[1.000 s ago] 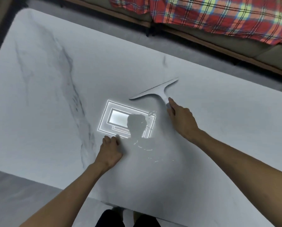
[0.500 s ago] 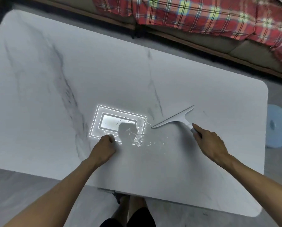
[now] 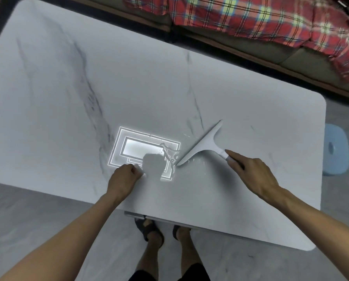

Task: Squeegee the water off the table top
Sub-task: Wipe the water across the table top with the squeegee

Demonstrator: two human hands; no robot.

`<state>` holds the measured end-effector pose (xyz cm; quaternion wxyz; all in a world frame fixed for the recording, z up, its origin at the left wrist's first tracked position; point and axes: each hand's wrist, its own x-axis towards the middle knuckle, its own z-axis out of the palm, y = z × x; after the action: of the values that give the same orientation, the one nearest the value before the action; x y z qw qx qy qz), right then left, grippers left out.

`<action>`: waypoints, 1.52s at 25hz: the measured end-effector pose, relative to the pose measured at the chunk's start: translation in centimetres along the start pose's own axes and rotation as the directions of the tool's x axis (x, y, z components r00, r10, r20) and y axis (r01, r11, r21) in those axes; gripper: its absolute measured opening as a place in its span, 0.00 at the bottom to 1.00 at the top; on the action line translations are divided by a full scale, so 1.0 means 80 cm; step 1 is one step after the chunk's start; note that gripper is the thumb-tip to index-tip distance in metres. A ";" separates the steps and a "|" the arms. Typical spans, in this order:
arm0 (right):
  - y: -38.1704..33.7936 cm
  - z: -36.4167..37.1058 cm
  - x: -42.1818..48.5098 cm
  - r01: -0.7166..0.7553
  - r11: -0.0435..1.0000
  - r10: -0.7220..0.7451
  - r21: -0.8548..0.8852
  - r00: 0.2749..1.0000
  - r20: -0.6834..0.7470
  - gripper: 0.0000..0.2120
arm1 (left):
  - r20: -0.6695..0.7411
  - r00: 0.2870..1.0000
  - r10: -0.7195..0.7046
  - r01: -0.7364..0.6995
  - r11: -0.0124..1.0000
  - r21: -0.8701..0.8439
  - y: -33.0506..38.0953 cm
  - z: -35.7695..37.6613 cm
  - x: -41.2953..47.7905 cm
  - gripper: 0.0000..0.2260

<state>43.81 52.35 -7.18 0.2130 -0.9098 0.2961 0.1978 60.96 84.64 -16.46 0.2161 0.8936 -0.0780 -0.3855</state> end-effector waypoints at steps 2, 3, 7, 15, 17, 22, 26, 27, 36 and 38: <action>-0.032 0.016 0.011 0.253 0.961 -0.240 -0.111 0.964 0.119 0.20 | -0.097 0.994 -0.050 0.047 0.998 -0.032 -0.016 0.000 -0.005 0.18; -0.051 0.026 0.020 0.388 0.909 -0.358 -0.150 0.913 0.195 0.20 | -0.143 0.985 -0.092 0.085 0.995 -0.057 -0.023 -0.001 -0.007 0.17; -0.143 0.083 0.053 0.768 0.604 -0.662 -0.214 0.633 0.401 0.20 | -0.213 0.942 -0.261 0.213 0.951 -0.224 -0.046 -0.009 -0.014 0.06; -0.206 0.132 0.105 0.856 0.440 -0.733 -0.272 0.517 0.441 0.18 | -0.120 0.940 -0.320 0.262 0.901 -0.346 -0.064 0.001 -0.010 0.15; -0.192 0.120 0.121 0.820 0.499 -0.722 -0.282 0.573 0.387 0.17 | -0.075 0.950 -0.303 0.261 0.903 -0.342 -0.053 0.011 -0.004 0.16; -0.115 0.086 0.130 0.601 0.759 -0.546 -0.253 0.798 0.255 0.20 | -0.007 0.977 -0.211 0.200 0.934 -0.295 -0.015 0.042 0.009 0.16; -0.016 0.066 0.098 0.375 0.900 -0.355 -0.222 0.926 0.124 0.21 | 0.027 0.996 -0.089 0.091 0.994 -0.059 0.007 0.071 0.013 0.21; 0.010 0.062 0.085 0.324 0.920 -0.307 -0.222 0.946 0.108 0.20 | 0.036 0.995 -0.089 0.089 0.996 -0.024 0.010 0.076 0.014 0.21; 0.139 0.027 -0.023 -0.010 0.977 0.007 -0.213 1.000 -0.012 0.18 | 0.127 0.991 -0.041 0.037 0.999 0.040 0.041 0.104 -0.001 0.19; 0.135 0.023 -0.033 -0.055 0.982 0.049 -0.179 0.998 -0.036 0.18 | 0.120 0.993 -0.004 0.000 0.999 0.035 0.045 0.106 -0.008 0.18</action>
<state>34.69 46.58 -10.30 0.1200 -0.9204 0.3039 0.2148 54.48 78.85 -19.61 0.1950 0.8726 -0.0966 -0.4372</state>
